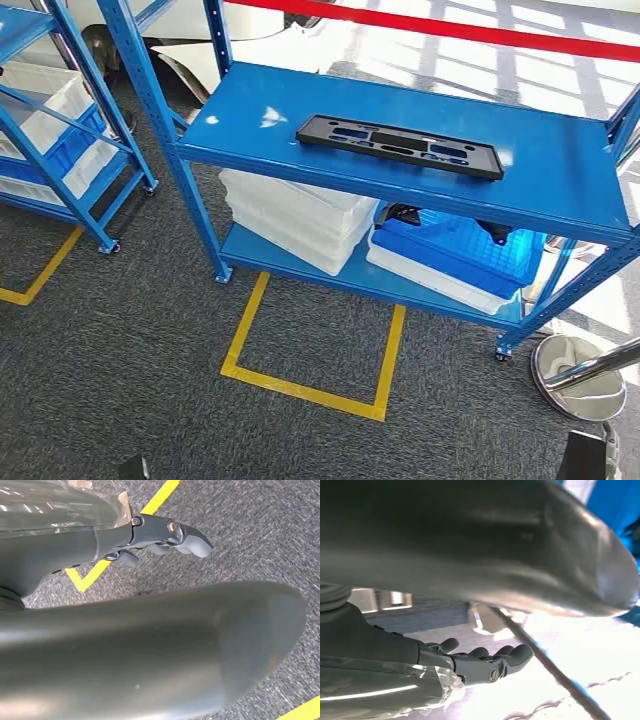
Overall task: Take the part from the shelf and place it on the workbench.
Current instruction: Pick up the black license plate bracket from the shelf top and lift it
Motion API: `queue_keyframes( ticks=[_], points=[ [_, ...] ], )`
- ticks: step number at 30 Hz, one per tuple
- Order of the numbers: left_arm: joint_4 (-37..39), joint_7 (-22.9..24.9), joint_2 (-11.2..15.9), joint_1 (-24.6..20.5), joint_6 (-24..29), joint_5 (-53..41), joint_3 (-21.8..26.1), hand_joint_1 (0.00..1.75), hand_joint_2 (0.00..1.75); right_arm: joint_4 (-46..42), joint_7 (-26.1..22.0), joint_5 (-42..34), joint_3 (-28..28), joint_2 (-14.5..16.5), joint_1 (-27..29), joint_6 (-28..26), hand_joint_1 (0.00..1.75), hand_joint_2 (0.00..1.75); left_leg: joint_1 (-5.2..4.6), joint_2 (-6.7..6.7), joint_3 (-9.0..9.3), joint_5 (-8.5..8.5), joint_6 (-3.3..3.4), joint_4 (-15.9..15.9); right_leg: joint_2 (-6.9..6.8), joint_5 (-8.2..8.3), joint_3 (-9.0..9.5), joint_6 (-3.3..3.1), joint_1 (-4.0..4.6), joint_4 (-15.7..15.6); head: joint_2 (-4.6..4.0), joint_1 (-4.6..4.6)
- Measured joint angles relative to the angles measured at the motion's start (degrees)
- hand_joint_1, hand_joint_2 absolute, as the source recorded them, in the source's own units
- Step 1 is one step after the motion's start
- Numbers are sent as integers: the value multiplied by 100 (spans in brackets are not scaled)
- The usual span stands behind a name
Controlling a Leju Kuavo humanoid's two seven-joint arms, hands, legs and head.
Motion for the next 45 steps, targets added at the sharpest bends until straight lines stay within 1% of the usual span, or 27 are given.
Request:
queue_keyframes(
  ticks=[2,12,17,23,27,30,35,41,45],
  points=[
    [6,-6,-5,-20,0,0,23,0,0,-99,-34,2,199,-7,-3,30,0,0,0,0,0,0,0,0,0,0,0,0,0,0,0,0],
    [56,-36,-59,-186,0,0,171,0,0,-866,-299,36,2131,-166,-136,385,0,0,1,0,3,2,-1,0,0,0,3,0,0,2,0,0],
    [62,-35,-78,-245,0,0,176,0,0,-931,-327,137,2896,-238,-338,585,0,0,1,-5,4,2,-1,0,-5,0,7,0,0,2,0,0],
    [76,-26,-102,-323,-34,0,175,0,0,-929,-335,290,4027,-304,-708,842,0,0,2,-5,7,3,0,0,-4,0,6,0,1,3,0,0],
    [85,-32,-103,-338,-81,0,173,0,0,-929,-342,362,4637,-347,-865,953,0,0,2,-5,6,3,-1,0,-4,0,7,0,1,4,0,0],
    [97,-56,-105,-366,-130,0,167,0,0,-952,-342,433,5199,-403,-1005,1010,0,0,2,-5,7,2,-1,0,-1,0,5,0,1,4,0,0],
    [103,-104,-112,-385,-162,0,164,0,0,-1125,-310,524,5936,-455,-1059,990,0,0,2,-5,7,2,-1,0,-2,0,6,0,1,4,0,1],
    [131,-162,-120,-387,-193,0,164,0,0,-1476,-149,615,6920,-534,-1043,782,0,0,3,-4,7,2,-1,0,-1,-1,3,-1,1,4,0,0],
    [149,-246,-126,-388,-251,0,164,0,0,-1701,-65,616,7333,-612,-998,553,0,0,2,-4,7,2,-1,0,0,-1,3,-1,1,4,0,0]
  ],
)
